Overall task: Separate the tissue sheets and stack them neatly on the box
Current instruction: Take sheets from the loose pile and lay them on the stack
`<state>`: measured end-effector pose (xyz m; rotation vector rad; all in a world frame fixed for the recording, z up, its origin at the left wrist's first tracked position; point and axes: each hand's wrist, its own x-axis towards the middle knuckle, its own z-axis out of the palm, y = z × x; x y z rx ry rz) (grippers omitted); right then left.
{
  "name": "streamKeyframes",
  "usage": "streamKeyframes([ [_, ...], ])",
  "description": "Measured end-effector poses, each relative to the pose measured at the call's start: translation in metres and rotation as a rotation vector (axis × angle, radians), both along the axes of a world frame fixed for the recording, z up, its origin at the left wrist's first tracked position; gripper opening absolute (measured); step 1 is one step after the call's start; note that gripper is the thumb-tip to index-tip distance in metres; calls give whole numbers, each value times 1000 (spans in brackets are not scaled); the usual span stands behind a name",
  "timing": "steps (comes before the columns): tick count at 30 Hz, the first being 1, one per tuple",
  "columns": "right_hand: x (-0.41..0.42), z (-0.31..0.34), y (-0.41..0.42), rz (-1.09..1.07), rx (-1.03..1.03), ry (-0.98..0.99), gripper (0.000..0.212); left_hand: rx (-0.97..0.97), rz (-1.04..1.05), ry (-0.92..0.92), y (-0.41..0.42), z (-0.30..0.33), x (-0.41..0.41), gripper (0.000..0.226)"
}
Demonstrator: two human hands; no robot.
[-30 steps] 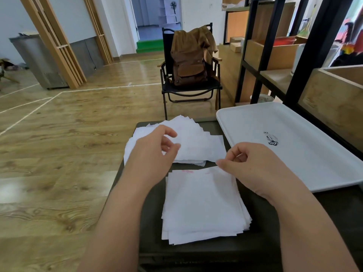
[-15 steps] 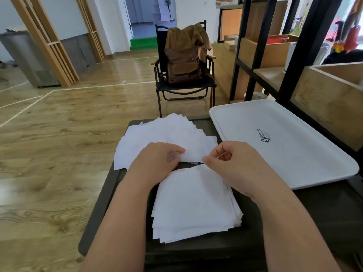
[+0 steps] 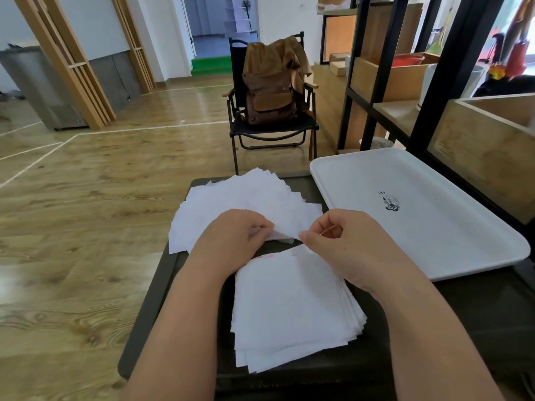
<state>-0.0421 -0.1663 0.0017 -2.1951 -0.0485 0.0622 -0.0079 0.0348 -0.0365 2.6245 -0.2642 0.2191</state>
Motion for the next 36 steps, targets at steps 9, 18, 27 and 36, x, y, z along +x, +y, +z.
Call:
streamKeyframes([
  [9, 2, -2, -3, -22, 2, -25, 17, -152, 113, -126, -1, 7, -4, 12],
  [18, 0, 5, -2, 15, 212, -99, 21, -970, 242, 55, -8, 44, -28, 23],
  [27, -4, 12, 8, 10, 469, -106, 50, -1124, 373, 240, -5, 50, -45, 42],
  [36, -2, 12, 11, -103, 569, -268, 39, -938, -9, 218, 0, 61, -59, 26],
])
